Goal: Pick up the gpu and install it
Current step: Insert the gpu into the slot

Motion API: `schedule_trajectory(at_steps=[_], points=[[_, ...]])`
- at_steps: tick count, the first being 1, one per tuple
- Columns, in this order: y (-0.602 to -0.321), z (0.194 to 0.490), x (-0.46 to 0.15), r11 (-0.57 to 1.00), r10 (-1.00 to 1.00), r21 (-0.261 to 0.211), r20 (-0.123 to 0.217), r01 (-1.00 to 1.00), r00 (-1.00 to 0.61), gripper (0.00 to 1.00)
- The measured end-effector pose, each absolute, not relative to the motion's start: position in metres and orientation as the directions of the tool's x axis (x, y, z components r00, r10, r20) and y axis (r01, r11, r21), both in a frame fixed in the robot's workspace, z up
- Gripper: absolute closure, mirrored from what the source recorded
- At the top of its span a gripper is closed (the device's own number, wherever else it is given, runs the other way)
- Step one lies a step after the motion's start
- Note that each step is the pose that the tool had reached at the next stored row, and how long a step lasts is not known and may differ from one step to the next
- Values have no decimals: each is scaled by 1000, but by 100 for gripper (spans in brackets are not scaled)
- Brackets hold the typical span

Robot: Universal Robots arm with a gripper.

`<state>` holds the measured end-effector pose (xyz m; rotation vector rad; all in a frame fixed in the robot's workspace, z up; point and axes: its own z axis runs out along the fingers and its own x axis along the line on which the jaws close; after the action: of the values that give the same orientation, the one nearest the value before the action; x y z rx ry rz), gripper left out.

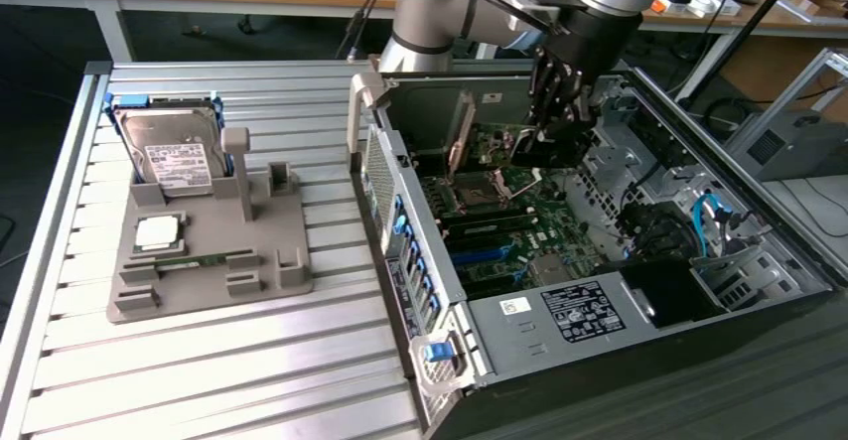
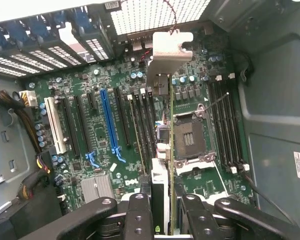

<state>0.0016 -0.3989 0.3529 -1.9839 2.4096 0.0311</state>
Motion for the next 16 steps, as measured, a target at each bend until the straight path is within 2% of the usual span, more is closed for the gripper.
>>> schedule_trajectory(at_steps=[16], points=[[-399,353,2,116,-993,3,-28,-993,-116,73]])
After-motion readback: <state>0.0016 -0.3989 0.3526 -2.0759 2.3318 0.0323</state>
